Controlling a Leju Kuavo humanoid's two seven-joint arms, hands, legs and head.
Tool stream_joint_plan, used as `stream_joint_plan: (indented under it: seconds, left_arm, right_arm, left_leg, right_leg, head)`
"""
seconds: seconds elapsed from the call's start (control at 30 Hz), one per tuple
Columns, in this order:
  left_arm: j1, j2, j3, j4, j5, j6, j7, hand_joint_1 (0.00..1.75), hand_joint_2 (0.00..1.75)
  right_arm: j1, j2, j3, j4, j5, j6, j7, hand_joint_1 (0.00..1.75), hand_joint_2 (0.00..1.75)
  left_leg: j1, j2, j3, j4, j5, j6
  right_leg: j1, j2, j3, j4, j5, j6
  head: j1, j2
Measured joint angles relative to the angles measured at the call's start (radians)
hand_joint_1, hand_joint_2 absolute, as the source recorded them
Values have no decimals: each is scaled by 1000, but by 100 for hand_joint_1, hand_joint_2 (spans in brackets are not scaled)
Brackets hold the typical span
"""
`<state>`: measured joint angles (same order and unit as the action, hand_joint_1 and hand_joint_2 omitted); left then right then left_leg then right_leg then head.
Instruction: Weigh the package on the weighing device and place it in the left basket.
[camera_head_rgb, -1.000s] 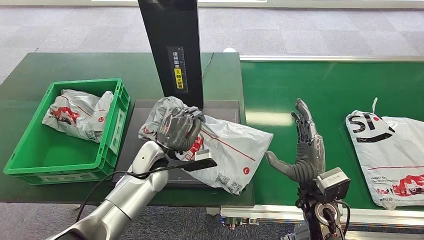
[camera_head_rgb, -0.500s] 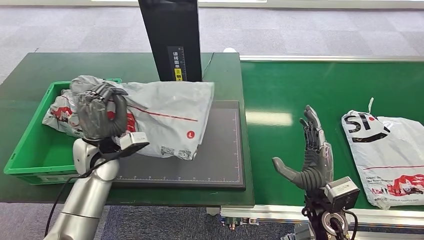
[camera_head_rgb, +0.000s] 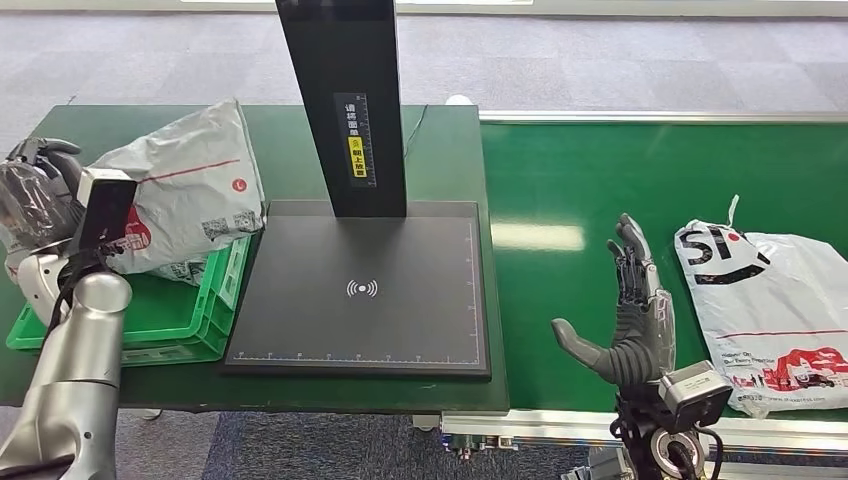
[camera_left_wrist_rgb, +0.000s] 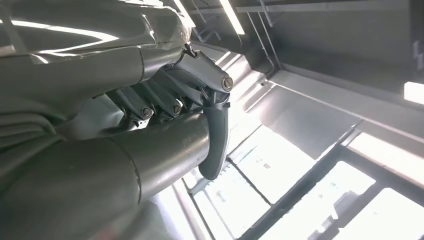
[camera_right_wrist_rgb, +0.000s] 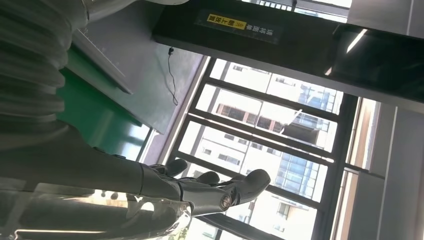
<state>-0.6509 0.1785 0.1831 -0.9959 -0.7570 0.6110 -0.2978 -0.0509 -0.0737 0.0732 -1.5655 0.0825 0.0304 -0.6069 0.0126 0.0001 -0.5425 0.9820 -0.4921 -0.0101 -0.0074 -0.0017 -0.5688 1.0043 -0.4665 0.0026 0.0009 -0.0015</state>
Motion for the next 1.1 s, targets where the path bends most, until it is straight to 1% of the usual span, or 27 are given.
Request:
stream_joint_plan:
  seconds: [0.1, 0.17, 0.23, 0.3, 0.4, 0.47, 0.5, 0.6, 0.63, 0.67, 0.73, 0.8, 0.9, 1.0, 1.1]
  left_arm:
    - [-45, 33, 10, 121, -36, 6, 27, 175, 0]
    - [-64, 48, 13, 187, -56, 9, 35, 164, 0]
    - [-70, 56, 26, 232, -107, 11, 48, 79, 0]
    - [-66, 56, 58, 250, -196, 13, 62, 2, 0]
    - [-60, 44, 131, 264, -294, 14, 38, 0, 0]
    - [-55, 30, 184, 268, -308, 14, -24, 0, 0]
    - [-53, 18, 214, 266, -306, 14, -75, 0, 0]
    - [-47, -26, 317, 250, -237, 14, -280, 0, 0]
    - [-44, -40, 342, 241, -192, 14, -333, 0, 0]
    - [-36, -55, 357, 224, -130, 14, -368, 0, 0]
    - [-9, -87, 359, 164, 11, 14, -394, 0, 0]
    - [33, -123, 341, 66, 103, 14, -399, 0, 0]
    - [98, -176, 301, -100, 142, 14, -403, 0, 0]
    - [162, -226, 242, -253, 152, 14, -403, 0, 0]
    - [220, -266, 169, -356, 158, 14, -403, 0, 0]
  right_arm:
    - [-10, -1, 5, 0, -2, 7, 6, 0, 175]
    - [-14, -2, 9, 1, -3, 10, 9, 0, 175]
    - [-16, -2, 13, 1, -5, 9, 11, 0, 175]
    - [-17, -2, 17, 1, -3, 3, 13, 0, 175]
    - [-18, -2, 24, 1, 2, -9, 17, 0, 175]
    - [-18, -2, 28, 1, 2, -10, 18, 0, 175]
    - [-18, -3, 30, 1, 1, -11, 19, 0, 175]
    - [-18, -3, 33, 1, -1, -14, 19, 0, 175]
    - [-18, -3, 34, 1, -2, -15, 19, 0, 175]
    - [-18, -3, 35, 2, -3, -17, 19, 0, 175]
    - [-18, -4, 39, 3, -5, -21, 19, 0, 175]
    - [-20, -5, 42, 7, -7, -23, 19, 0, 175]
    - [-27, -7, 50, 16, -9, -23, 19, 0, 175]
    - [-34, -7, 60, 28, -10, -23, 19, 0, 175]
    - [-40, -7, 67, 43, -12, -22, 18, 0, 175]
  left_leg:
    - [0, 0, 0, 0, 0, 0]
    - [0, 0, 0, 0, 0, 0]
    - [0, 0, 0, 0, 0, 0]
    - [0, 0, 0, 0, 0, 0]
    - [0, 0, 0, 0, 0, 0]
    - [0, 0, 0, 0, 0, 0]
    - [0, 0, 0, 0, 0, 0]
    - [0, 0, -1, 0, 0, 0]
    - [0, 0, -1, 0, 0, 0]
    - [0, 0, -1, 0, 0, 0]
    - [0, 1, -1, 0, 0, 0]
    - [0, 0, -1, 0, 0, 0]
    - [0, 0, -1, 0, 0, 0]
    - [0, 0, -2, 0, -1, 0]
    - [-1, 0, -2, 0, -1, 0]
  right_leg:
    - [0, 0, 0, 0, 0, 0]
    - [0, 1, 0, 0, 0, 0]
    - [0, 1, 0, 0, 0, 0]
    - [0, 1, 0, 0, 0, 0]
    - [0, 1, -1, 0, 0, 0]
    - [0, 1, -1, 0, 0, 0]
    - [0, 1, -1, 0, 0, 0]
    - [0, 1, -1, 0, 0, 0]
    - [0, 1, -1, 0, 0, 0]
    - [0, 1, -1, 0, 0, 0]
    - [0, 2, -1, 0, 0, 0]
    - [0, 1, -1, 0, 0, 0]
    - [0, 1, -1, 0, 0, 0]
    - [-1, 1, -2, 0, 0, 0]
    - [-1, 1, -2, 0, 0, 0]
  head:
    - [0, 0]
    - [0, 0]
    - [0, 0]
    - [0, 0]
    - [0, 0]
    - [0, 0]
    - [0, 0]
    - [0, 0]
    - [0, 0]
    - [0, 0]
    - [0, 0]
    - [0, 0]
    - [0, 0]
    - [0, 0]
    - [0, 0]
